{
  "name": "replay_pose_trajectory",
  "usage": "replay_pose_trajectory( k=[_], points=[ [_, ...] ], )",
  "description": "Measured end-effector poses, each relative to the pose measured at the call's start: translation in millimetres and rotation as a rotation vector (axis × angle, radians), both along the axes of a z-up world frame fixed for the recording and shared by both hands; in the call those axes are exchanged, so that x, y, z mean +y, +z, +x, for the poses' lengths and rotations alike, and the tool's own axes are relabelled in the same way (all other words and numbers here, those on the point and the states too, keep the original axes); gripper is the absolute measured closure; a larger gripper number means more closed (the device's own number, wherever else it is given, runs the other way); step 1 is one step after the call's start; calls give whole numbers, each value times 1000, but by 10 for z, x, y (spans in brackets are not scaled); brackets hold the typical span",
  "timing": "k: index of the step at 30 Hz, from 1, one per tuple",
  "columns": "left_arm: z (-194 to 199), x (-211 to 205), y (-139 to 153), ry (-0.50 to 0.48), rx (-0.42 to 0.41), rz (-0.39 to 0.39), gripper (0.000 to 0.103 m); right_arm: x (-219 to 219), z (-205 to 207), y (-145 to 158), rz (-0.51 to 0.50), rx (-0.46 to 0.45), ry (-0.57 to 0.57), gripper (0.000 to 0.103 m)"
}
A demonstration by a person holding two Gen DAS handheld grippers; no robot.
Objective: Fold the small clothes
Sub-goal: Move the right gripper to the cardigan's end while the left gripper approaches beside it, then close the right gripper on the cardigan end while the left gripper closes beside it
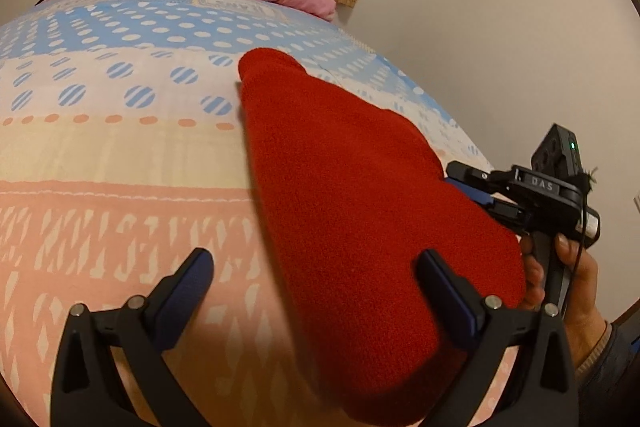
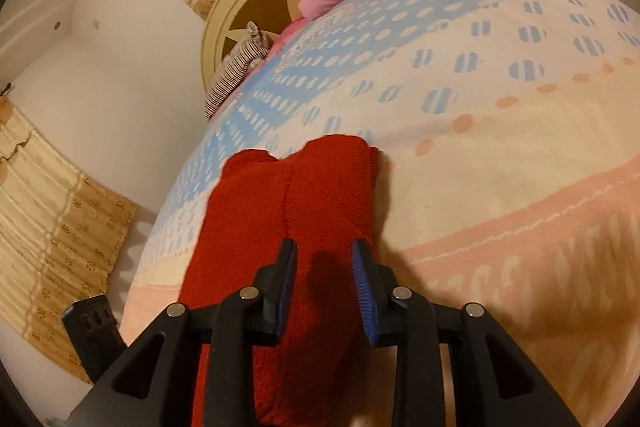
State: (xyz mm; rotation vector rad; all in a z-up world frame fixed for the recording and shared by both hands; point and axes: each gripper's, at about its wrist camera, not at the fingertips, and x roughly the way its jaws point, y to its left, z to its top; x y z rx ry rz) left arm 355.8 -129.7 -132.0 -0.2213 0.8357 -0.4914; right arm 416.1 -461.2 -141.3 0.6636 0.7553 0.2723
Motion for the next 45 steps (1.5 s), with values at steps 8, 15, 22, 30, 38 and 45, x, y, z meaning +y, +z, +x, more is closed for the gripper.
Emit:
replay_pose_trajectory(
  k=[8,15,22,30,38,45],
  points=[
    [31,-25,-25,-7,22,3,0,-222,54,-99,63,18,-78,35],
    [7,-27,-18,-8,17,12,0,-80,270,-74,21,18,22,35],
    [18,-47,-19,-9,17,16,0,27,431,-121,20,24,109,47],
    [0,-72,-10,-41,9,11,8,102,450,-202,64,11,155,69],
    [-5,-122,1,-94,7,-6,28,214,417,-167,-22,-5,131,70],
    [-23,-159,33,-106,-9,10,40,221,379,-151,-40,-26,117,72]
  ],
)
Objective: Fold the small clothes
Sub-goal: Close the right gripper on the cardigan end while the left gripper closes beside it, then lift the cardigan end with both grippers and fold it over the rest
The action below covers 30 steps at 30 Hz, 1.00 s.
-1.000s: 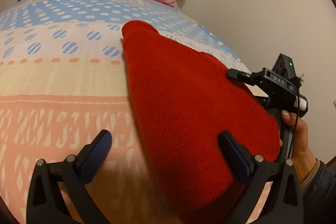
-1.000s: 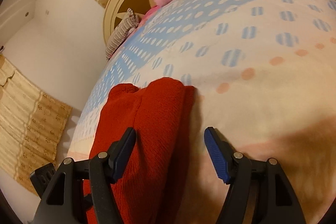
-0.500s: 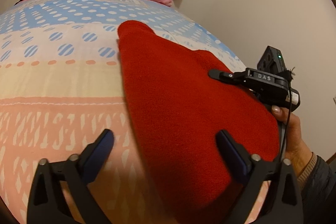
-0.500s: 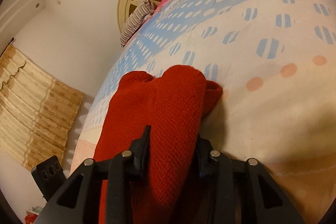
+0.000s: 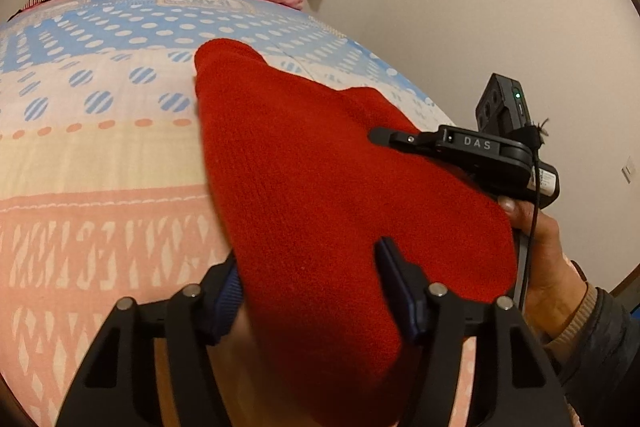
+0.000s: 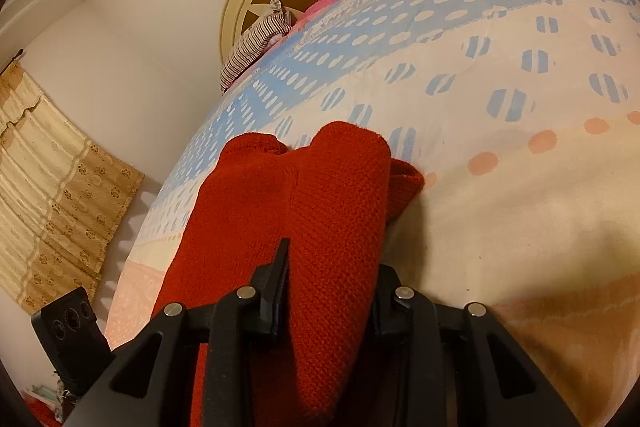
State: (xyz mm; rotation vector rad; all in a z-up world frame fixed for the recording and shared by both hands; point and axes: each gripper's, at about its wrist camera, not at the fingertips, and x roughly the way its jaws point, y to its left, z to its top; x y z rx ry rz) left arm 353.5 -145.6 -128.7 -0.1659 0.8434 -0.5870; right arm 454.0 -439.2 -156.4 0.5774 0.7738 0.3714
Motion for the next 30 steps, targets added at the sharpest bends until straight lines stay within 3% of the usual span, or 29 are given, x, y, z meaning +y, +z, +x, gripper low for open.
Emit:
replay_pose_trajectory(
  k=[9,18,30],
  points=[
    [-145,-22,117,17,-35,51,61,10,-185,46,2,-33,-35,74],
    [-511,186,273,28,-48,72,65,285,-587,198,-6,-79,-11,75],
    [-1031,634,428,64,-79,64,65,977,-972,331,12,-106,77,75]
  ],
)
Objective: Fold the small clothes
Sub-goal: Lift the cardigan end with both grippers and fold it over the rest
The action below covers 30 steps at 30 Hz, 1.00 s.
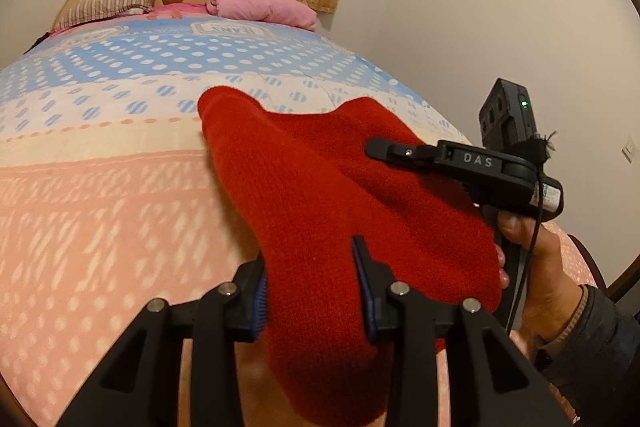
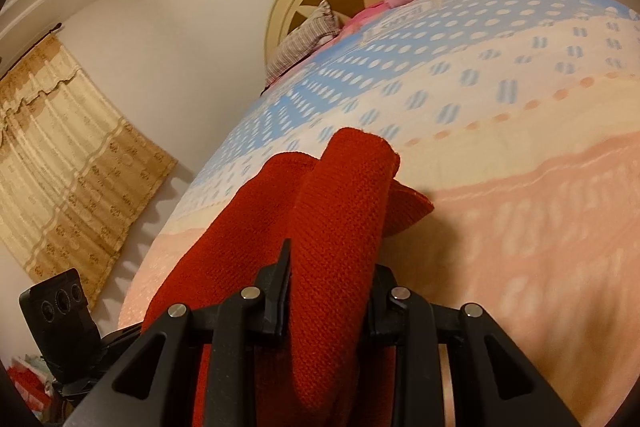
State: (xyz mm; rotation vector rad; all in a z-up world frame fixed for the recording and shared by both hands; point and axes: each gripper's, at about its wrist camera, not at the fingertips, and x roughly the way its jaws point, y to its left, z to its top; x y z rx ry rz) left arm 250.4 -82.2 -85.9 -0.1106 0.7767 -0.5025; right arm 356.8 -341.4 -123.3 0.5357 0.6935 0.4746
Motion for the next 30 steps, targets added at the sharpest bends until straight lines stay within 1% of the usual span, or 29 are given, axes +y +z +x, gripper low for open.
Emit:
replay_pose_trajectory(
  k=[8,14,20,27,30],
  points=[
    [-216,361,56,63,4,-9,66,498,-92,21,18,-6,77,75],
    [-338,562,35,114,23,16,66,853,-108,-2,29,-8,127,75],
    [-522,764,53,150,1,23,66,1149,-122,-12,37,-6,179,75],
    [-716,1048,84,216,-10,9,66,1530,-129,11,39,-8,250,75],
    [-802,1159,103,243,-24,15,66,1712,-129,19,43,-9,282,75]
  ],
)
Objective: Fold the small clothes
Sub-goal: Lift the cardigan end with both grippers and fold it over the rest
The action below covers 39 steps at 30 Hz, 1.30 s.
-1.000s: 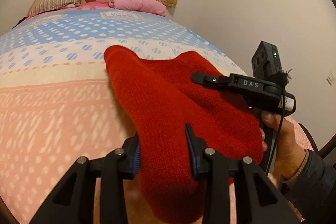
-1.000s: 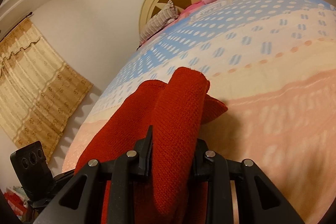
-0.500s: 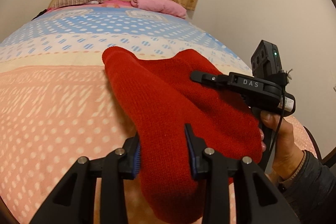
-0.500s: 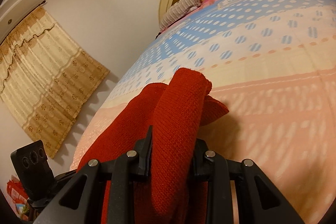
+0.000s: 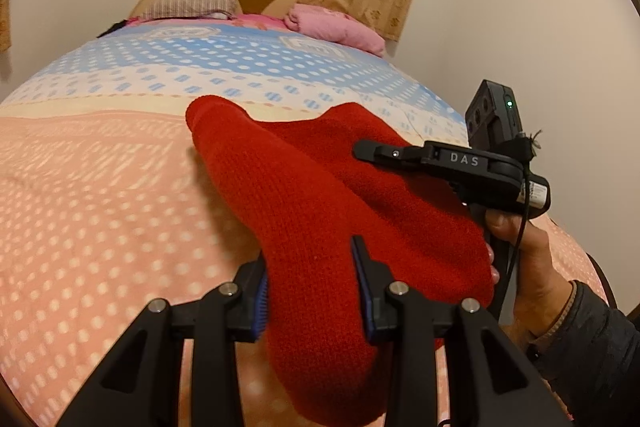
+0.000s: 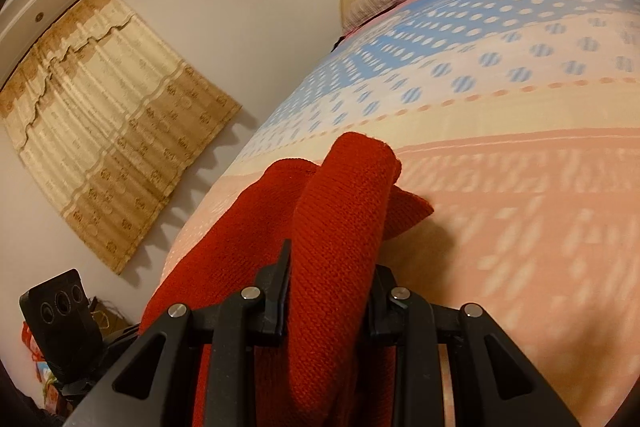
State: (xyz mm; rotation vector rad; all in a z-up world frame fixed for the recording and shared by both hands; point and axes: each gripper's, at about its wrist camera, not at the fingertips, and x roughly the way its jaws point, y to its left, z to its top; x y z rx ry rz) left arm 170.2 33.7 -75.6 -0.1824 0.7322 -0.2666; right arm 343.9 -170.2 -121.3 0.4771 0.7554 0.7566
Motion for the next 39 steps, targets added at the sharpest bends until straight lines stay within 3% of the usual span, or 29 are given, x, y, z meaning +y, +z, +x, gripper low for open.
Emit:
replay_pose_trajectory(
  k=[14,26,30,33,35,38,39],
  points=[
    [-367,428,-95,117,5,-2,66,829,-61,-27,-22,19,160,75],
    [-553,635,-381,155,32,-2,66,1017,45,-168,-79,96,187,75],
    [-566,607,-329,166,20,1,66,1103,83,-46,-69,108,198,75],
    [-565,601,-271,194,-10,21,66,1260,67,127,-127,47,217,75],
    [-555,626,-300,215,-15,28,66,1294,119,117,-158,54,196,75],
    [-524,676,-424,233,17,16,60,1312,252,-61,-221,106,157,75],
    [-544,679,-447,238,11,14,52,1304,291,-160,-236,141,145,74]
  ],
)
